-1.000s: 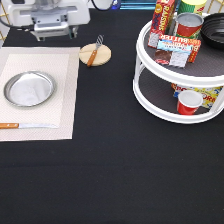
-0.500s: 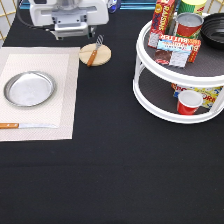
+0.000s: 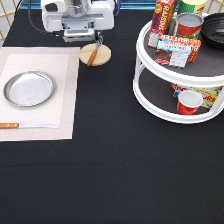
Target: Arrange plate and fork
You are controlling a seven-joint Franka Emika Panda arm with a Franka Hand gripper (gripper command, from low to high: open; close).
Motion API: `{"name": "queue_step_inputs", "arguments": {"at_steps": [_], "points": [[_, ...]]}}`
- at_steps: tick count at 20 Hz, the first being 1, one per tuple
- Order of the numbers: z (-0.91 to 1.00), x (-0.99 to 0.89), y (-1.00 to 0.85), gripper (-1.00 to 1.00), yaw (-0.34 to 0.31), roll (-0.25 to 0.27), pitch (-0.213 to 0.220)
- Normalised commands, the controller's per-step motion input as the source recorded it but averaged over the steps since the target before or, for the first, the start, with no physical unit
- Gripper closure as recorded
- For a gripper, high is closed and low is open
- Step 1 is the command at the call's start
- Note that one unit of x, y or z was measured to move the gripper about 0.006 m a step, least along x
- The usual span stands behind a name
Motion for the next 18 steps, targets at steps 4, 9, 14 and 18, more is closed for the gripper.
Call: {"name": "queue_step_inputs", "arguments": {"at_steps": [4, 9, 14, 18], "points": [[-0.44, -0.8, 0.13, -1.0, -0.024, 0.0, -0.178], [-0.44, -0.75, 0.26, -1.0, -0.029, -0.012, -0.179], [-0.28, -0.65, 0.47, -1.0, -0.039, -0.044, -0.171], [-0.32, -0.59, 0.42, -1.0, -0.059, -0.052, -0.157]]}}
